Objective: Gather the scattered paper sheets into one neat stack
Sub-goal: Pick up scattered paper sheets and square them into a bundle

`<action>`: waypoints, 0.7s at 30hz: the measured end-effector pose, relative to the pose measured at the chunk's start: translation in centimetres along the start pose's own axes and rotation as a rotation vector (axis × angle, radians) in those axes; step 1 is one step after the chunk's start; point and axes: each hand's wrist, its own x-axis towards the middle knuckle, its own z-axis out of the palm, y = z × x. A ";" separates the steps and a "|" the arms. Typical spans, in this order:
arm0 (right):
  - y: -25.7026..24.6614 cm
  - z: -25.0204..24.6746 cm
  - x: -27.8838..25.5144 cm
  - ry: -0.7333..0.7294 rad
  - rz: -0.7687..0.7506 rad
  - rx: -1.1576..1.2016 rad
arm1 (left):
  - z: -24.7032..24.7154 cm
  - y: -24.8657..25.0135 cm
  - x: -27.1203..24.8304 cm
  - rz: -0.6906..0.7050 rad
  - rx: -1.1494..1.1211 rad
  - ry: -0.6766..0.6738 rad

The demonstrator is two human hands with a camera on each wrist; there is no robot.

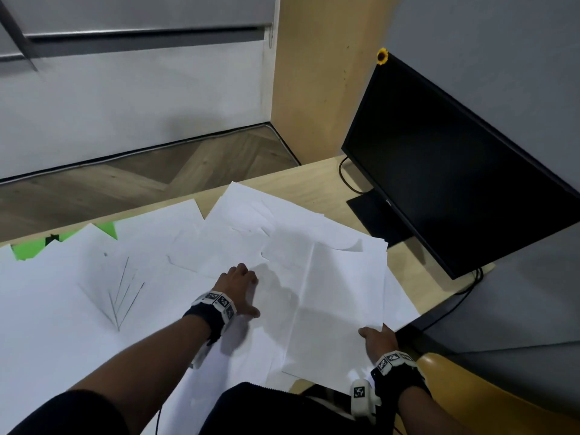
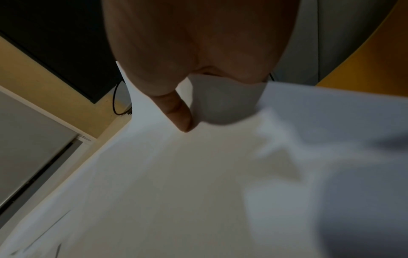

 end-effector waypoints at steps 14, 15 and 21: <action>-0.7 1.1 0.2 0.037 -0.027 -0.004 | -0.2 1.2 -0.9 -0.018 0.210 -0.089; -0.6 1.1 0.3 0.039 -0.033 0.002 | -0.2 1.2 -0.9 -0.006 0.215 -0.086; -0.3 0.9 0.5 0.045 -0.039 -0.014 | -0.6 1.8 -1.2 0.009 0.093 -0.115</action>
